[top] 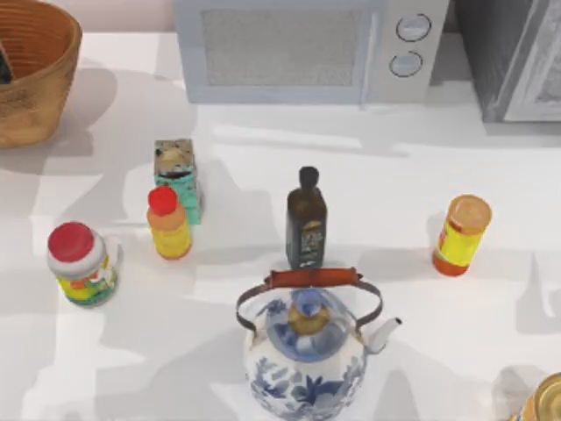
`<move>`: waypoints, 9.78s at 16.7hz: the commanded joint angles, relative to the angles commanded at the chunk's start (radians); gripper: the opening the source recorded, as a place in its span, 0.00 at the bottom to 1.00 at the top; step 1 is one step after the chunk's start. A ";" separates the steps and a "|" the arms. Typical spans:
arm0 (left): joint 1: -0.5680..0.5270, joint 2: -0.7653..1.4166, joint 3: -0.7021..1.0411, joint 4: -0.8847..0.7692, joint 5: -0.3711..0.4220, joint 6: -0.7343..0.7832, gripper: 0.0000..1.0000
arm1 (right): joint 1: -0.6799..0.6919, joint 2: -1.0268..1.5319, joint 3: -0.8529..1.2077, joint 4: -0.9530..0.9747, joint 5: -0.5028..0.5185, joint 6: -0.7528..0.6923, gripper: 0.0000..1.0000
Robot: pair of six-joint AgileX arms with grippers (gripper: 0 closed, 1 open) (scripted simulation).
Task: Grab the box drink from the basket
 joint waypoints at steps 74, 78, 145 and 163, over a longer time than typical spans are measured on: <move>0.021 0.231 0.655 -0.415 0.019 0.007 0.00 | 0.000 0.000 0.000 0.000 0.000 0.000 1.00; 0.015 0.182 0.599 -0.441 0.010 0.002 0.00 | 0.000 0.000 0.000 0.000 0.000 0.000 1.00; -0.338 -0.478 -0.641 0.193 -0.929 0.020 0.00 | 0.000 0.000 0.000 0.000 0.000 0.000 1.00; -0.270 -0.266 -0.661 0.424 -0.845 0.020 0.53 | 0.000 0.000 0.000 0.000 0.000 0.000 1.00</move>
